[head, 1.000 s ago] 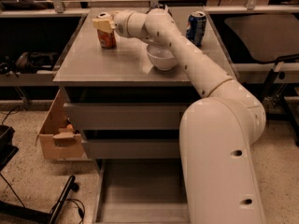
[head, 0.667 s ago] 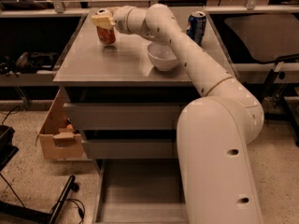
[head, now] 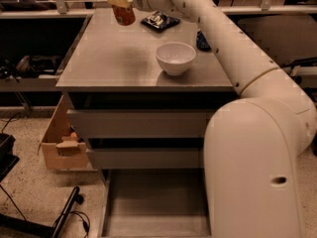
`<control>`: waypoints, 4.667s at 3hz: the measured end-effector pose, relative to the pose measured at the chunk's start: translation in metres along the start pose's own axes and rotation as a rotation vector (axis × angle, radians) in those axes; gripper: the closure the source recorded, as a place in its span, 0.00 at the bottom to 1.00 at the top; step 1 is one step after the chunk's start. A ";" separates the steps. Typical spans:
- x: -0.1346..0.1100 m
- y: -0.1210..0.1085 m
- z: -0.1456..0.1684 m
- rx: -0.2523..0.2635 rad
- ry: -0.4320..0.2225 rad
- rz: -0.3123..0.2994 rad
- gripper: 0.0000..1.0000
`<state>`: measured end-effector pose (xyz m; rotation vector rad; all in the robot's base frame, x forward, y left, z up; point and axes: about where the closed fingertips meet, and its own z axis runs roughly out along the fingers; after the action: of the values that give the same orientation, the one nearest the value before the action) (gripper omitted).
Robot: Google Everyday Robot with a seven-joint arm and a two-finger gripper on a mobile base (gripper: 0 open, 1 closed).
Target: Place coke can into bottom drawer
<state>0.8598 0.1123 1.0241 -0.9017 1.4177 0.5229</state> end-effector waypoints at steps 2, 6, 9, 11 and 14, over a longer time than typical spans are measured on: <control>-0.067 0.001 -0.119 0.153 -0.116 -0.040 1.00; 0.051 0.190 -0.232 0.161 -0.018 0.227 1.00; 0.225 0.251 -0.243 0.160 0.091 0.378 1.00; 0.301 0.183 -0.252 0.076 0.139 0.309 1.00; 0.359 0.119 -0.297 0.089 0.198 0.290 1.00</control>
Offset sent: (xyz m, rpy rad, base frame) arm -0.1968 -0.0962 -0.0502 0.0608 0.0349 -0.1229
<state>0.6300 -0.1237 0.6741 -0.6939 1.7522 0.5933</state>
